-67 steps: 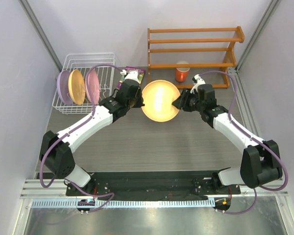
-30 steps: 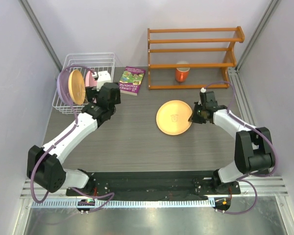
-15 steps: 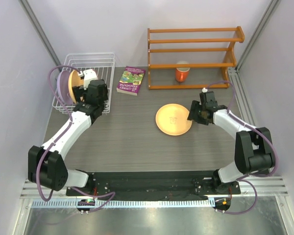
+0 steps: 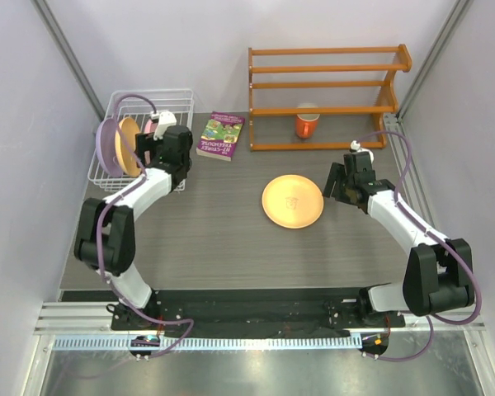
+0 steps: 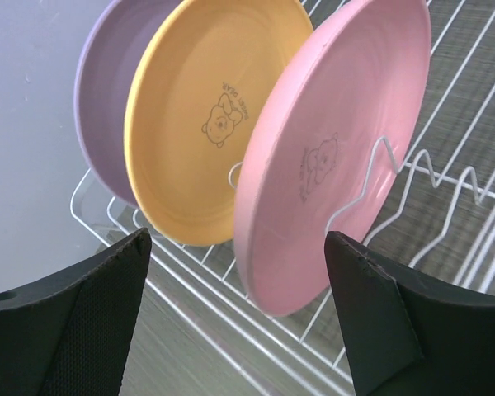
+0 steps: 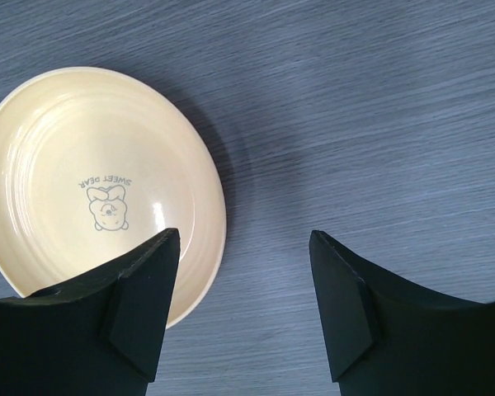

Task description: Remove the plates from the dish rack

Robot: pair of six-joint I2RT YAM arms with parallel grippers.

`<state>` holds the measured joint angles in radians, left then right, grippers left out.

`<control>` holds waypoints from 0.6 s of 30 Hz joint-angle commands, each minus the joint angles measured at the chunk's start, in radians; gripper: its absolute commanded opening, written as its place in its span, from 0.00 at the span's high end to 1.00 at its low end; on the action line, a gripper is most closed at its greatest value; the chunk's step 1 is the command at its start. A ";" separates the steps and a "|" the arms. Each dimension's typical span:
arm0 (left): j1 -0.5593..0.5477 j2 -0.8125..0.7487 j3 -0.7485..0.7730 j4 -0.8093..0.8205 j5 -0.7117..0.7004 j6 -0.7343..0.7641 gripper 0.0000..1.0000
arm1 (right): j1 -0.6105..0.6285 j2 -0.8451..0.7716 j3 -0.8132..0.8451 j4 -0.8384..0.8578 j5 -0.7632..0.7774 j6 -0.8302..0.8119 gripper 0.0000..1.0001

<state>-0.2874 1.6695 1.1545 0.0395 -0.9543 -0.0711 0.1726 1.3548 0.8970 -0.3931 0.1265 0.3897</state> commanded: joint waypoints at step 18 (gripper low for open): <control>-0.001 0.098 0.074 0.214 -0.227 0.137 1.00 | -0.004 0.030 0.003 0.005 -0.004 -0.009 0.30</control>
<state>-0.2874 1.8236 1.2022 0.1936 -1.1236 0.0677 0.1726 1.3739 0.8970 -0.3950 0.1257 0.3901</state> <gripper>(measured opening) 0.072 0.698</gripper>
